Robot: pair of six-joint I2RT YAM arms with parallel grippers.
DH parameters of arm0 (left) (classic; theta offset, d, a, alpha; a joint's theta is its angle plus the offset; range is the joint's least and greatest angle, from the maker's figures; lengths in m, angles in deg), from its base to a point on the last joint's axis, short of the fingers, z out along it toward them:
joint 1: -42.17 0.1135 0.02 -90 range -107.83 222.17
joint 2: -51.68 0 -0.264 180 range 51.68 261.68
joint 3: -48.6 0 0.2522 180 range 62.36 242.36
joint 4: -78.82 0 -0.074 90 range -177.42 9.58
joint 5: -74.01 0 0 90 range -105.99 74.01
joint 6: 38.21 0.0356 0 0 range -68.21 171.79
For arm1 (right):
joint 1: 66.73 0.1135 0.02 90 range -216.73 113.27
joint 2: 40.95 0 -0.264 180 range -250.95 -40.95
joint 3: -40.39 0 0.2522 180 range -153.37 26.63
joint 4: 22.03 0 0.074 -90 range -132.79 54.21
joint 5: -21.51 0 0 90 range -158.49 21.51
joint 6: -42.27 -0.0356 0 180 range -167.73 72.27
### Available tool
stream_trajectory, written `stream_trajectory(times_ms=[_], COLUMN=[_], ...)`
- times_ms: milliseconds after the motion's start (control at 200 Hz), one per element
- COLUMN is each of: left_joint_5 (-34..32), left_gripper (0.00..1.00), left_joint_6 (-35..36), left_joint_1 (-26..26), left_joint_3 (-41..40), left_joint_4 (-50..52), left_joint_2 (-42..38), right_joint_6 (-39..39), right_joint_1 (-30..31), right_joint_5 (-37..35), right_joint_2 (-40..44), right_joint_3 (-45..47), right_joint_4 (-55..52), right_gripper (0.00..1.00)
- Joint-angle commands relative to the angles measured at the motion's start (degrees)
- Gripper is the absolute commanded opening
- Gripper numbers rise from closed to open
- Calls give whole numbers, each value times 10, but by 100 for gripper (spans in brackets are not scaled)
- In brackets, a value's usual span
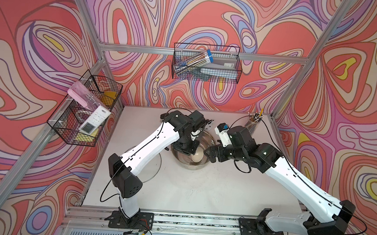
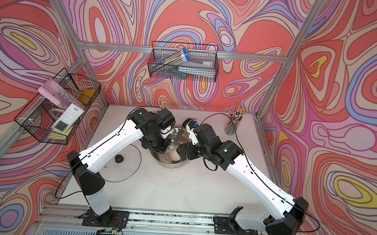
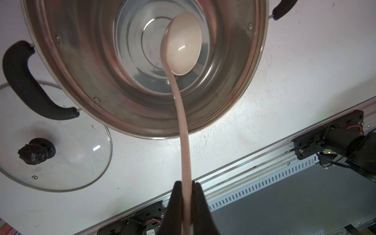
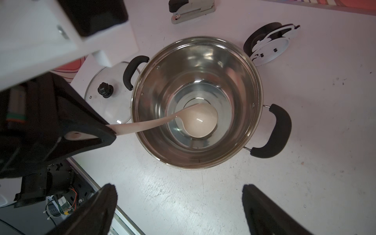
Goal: Stir the soup with a spoon
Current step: Stir the soup in the pan with a stick.
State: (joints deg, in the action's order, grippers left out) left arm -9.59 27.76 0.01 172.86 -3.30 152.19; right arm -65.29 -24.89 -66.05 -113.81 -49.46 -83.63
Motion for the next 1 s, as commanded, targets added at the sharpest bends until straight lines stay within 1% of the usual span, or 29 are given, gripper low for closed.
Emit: stream_trajectory(times_ms=[0,90,240,401,506,601,726,996], left_joint_5=[-8,-34,-48,-77,-102,-103,-80,27], left_gripper=[0,0,0,0,0,0,0,0], left_joint_6=[-7,-8,-5,5,8,12,9,4], left_joint_1=[2,10,46,75,79,79,79,65], left_joint_3=[-21,-31,-27,15,45,65,82,102], left_joint_4=[33,49,61,62,59,42,3,-61], left_joint_2=[-44,-53,-59,-37,-9,13,33,58], right_joint_6=[-5,-5,-5,-5,-5,-2,1,4], right_joint_1=[4,4,4,4,4,4,4,4], right_joint_5=[5,7,8,5,3,-1,-2,-6], right_joint_2=[-4,-10,-15,-15,-15,-16,-17,-17], right_joint_3=[-5,-9,-15,-16,-20,-25,-31,-37], right_joint_4=[14,15,17,14,10,6,0,-7], right_gripper=[98,98,98,98,98,98,98,98])
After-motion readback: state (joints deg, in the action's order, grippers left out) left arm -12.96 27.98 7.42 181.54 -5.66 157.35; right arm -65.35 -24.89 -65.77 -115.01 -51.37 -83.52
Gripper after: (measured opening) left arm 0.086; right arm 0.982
